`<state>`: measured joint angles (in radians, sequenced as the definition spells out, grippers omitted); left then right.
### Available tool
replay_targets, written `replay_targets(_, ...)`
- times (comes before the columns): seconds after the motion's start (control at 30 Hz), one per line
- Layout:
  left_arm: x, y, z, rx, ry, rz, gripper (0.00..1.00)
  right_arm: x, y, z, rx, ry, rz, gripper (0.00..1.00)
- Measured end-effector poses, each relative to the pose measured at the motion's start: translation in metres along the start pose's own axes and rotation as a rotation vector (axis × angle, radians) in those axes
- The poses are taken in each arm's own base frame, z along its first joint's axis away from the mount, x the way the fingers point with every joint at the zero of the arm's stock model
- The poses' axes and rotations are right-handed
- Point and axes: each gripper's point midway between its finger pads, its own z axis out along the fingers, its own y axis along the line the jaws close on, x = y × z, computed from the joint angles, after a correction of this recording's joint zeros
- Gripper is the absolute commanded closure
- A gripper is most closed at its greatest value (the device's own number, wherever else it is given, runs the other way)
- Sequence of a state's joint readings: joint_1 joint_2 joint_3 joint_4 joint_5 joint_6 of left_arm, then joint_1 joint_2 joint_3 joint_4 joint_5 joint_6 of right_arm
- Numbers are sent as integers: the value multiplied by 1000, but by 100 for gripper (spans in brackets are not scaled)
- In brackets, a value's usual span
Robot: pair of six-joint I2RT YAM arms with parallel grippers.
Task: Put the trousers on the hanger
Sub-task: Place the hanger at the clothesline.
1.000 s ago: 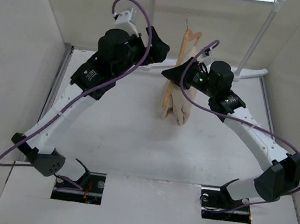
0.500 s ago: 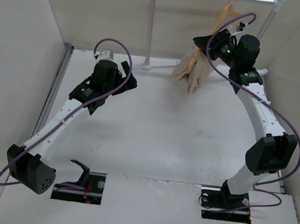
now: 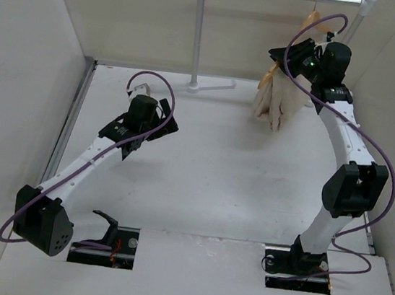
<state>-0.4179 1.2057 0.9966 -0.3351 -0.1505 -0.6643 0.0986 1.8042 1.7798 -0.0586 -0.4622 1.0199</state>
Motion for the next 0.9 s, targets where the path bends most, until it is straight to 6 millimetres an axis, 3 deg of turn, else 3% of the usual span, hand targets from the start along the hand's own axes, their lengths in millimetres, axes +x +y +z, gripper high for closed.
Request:
replay_targets(0.43,-1,-5,3,14,-4,-20,0,-4,-18,2,27,4,17,88)
replay_targets(0.57,-1,-7,5,20,-3,-27,0,-7,-25,3,39,-1,20,80)
replay_targets(0.73,1,-7,7,18,4,-29,0,-7,-30,3,42,-4,16,58)
replay_targets(0.9,0,-8,7,20,1,-32,0,-9,-28,3,34,-13,3,23)
